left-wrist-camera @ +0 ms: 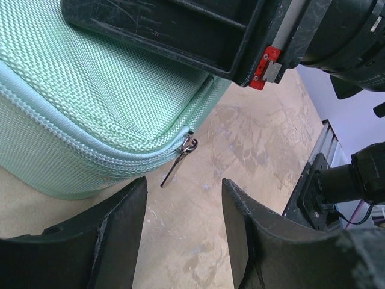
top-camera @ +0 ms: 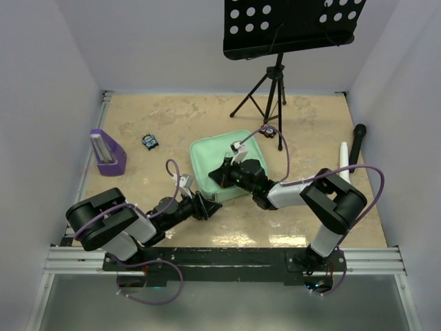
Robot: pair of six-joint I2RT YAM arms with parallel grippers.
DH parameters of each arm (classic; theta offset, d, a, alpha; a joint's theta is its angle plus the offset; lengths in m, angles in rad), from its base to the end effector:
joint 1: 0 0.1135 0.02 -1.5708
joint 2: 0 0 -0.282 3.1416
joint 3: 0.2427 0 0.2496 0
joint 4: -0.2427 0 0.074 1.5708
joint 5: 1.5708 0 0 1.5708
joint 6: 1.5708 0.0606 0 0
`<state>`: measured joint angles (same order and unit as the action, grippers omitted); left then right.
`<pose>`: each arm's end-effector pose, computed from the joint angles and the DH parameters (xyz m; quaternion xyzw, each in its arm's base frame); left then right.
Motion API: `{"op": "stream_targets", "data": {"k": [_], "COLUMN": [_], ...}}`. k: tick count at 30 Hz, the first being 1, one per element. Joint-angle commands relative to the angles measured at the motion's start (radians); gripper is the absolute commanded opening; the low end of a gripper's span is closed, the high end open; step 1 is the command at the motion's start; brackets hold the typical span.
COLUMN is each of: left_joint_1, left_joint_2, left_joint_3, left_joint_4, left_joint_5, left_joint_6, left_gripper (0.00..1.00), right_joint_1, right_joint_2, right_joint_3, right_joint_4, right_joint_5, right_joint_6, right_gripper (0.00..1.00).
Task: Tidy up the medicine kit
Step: Zip the medicine box at the center of the board.
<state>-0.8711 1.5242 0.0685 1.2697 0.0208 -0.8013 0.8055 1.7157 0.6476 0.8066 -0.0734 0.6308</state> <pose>0.1449 -0.1741 0.1365 0.0335 0.7690 -0.4791 0.4219 0.2461 0.2626 0.1744 -0.0914 0.7878 0.4223 0.4390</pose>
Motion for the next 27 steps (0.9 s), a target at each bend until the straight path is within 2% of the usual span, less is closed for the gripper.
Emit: {"op": "stream_targets", "data": {"k": [1,10,20,27], "left_joint_1": [0.004,0.004,0.004,0.004], "left_joint_2": [-0.006,-0.021,-0.050,-0.045], "left_joint_3": [0.017,0.022,0.030,0.030], "left_joint_4": [0.287,0.312,0.298,0.298], "left_joint_5": [-0.016,-0.007,-0.012,-0.016], "left_joint_6": [0.014,0.014,0.020,0.022], "left_gripper": [0.58,0.59,0.56,0.49], "right_joint_1": [0.006,0.006,0.004,0.004], "right_joint_2": [0.079,0.081,0.081,0.078], "right_joint_3": [-0.058,-0.055,-0.054,-0.054], "right_joint_4": [-0.265,-0.265,-0.267,-0.267], "right_joint_5": [-0.035,-0.037,-0.035,-0.035], "right_joint_6": [-0.048,-0.049,-0.049,-0.049], "right_gripper": [0.00,0.00,0.00,0.00]}}
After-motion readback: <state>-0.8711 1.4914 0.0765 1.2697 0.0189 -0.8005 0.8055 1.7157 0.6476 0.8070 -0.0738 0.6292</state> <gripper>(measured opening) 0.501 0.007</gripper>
